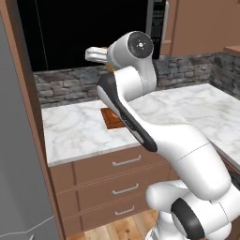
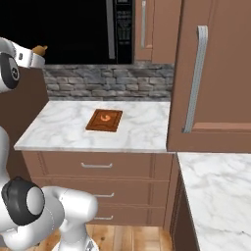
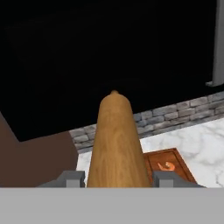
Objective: Open the cabinet, retrieve the rolling pin, and place it next to the meat on the cutting board to prepare for tenderizing.
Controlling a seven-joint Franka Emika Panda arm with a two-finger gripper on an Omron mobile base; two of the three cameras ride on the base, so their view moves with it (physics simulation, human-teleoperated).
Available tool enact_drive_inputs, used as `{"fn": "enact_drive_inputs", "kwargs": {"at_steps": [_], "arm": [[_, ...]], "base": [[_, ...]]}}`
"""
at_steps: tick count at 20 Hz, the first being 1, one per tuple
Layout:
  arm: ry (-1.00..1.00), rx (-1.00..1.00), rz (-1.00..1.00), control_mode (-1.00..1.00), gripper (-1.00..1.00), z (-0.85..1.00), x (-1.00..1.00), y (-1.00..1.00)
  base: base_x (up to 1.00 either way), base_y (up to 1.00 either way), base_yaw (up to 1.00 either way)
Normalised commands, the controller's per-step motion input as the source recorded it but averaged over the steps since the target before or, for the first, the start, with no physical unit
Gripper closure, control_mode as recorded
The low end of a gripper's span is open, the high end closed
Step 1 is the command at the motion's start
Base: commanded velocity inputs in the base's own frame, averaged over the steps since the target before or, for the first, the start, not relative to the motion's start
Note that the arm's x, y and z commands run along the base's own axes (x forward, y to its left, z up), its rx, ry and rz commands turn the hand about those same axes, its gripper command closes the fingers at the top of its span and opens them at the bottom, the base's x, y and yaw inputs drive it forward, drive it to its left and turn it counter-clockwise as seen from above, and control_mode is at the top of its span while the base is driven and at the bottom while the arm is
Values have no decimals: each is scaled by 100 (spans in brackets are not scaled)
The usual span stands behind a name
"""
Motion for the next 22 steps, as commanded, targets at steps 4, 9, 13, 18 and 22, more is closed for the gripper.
{"fn": "enact_drive_inputs", "kwargs": {"at_steps": [4, 9, 13, 18, 22], "arm": [[0, 0, 0, 100, 100, 0, 0, 0], [0, 0, 0, 100, 100, 0, 0, 0], [0, 0, 0, 100, 100, 0, 0, 0], [0, 0, 0, 100, 100, 0, 0, 0], [0, 0, 0, 100, 100, 0, 0, 0]], "base": [[3, -8, 4], [9, -11, 4], [20, -14, 3], [38, -15, 5], [36, -18, 6]]}}
